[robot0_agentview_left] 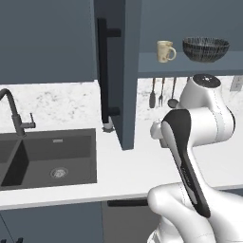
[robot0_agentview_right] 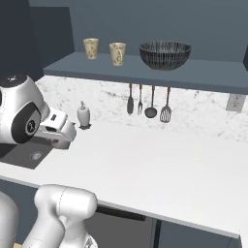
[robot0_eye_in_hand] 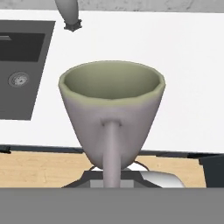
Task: Gather all objects into one cabinet and sort the glasses and bowls to opposite sides.
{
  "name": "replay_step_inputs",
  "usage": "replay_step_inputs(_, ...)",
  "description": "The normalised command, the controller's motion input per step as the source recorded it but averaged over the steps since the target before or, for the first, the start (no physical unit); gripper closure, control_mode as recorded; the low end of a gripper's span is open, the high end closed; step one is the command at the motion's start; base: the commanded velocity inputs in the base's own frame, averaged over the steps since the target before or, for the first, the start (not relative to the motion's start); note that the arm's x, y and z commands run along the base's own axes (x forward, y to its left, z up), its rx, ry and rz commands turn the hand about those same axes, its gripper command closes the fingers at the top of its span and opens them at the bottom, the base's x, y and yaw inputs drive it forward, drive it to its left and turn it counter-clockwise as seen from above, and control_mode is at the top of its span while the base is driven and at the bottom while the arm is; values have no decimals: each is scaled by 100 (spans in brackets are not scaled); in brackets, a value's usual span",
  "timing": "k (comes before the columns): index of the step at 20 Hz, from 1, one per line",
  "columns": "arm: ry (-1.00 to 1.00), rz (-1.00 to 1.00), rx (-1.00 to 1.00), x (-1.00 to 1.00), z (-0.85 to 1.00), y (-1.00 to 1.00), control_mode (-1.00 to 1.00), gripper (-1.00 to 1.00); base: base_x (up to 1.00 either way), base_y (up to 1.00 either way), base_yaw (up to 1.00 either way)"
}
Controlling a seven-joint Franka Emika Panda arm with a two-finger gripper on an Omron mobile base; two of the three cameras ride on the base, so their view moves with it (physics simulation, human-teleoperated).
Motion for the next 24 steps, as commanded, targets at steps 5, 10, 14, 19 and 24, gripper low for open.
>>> replay_step_inputs(5, 0, 0, 0, 0, 0, 0, 100, 100, 0, 3, 0)
replay_step_inputs(10, 1, 0, 4, 0, -6, 5, -100, 100, 0, 1, 0)
replay_step_inputs(14, 0, 0, 5, 0, -4, 0, -100, 100, 0, 0, 0)
replay_step_inputs(19, -7, 0, 2, -1, 8, 2, -100, 100, 0, 0, 0)
replay_step_inputs(24, -43, -1, 0, -9, 79, 2, -100, 100, 0, 0, 0)
